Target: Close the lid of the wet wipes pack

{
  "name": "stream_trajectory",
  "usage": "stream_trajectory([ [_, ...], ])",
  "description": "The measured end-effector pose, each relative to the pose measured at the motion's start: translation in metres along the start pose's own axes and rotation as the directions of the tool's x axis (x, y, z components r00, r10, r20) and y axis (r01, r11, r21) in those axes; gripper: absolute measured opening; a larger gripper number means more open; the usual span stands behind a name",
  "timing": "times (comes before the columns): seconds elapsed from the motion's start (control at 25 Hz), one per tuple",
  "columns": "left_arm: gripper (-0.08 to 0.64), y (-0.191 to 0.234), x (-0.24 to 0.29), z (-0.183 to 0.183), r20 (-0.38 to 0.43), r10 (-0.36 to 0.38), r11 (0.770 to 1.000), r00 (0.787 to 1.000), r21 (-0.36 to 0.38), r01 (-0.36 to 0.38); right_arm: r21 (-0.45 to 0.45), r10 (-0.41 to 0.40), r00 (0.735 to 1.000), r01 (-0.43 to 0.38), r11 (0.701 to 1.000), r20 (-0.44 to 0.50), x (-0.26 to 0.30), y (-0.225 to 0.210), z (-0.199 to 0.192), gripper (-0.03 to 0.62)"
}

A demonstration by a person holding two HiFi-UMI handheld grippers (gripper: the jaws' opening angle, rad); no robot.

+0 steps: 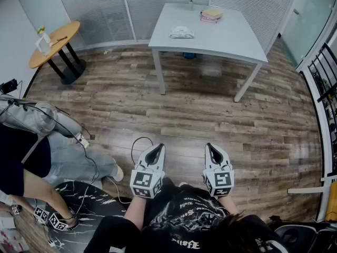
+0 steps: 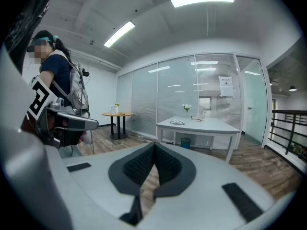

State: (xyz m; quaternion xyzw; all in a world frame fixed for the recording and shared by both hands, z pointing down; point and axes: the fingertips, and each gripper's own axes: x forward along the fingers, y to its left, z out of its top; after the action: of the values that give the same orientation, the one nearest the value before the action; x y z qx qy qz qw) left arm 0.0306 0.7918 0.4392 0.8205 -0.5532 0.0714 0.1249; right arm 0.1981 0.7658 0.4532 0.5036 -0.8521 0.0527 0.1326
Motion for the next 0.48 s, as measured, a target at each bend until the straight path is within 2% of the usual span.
stream_trajectory([
  [0.28, 0.012, -0.007, 0.002, 0.002, 0.009, 0.027, 1.0, 1.0, -0.007, -0.027, -0.006, 0.011, 1.0, -0.011, 1.0, 0.009, -0.002, -0.009, -0.001, -0.002],
  [0.48, 0.012, -0.01, 0.004, 0.001, 0.008, 0.034, 0.999, 0.999, -0.009, -0.034, 0.053, 0.019, 0.999, -0.021, 0.998, 0.038, 0.0, -0.016, -0.004, -0.002],
])
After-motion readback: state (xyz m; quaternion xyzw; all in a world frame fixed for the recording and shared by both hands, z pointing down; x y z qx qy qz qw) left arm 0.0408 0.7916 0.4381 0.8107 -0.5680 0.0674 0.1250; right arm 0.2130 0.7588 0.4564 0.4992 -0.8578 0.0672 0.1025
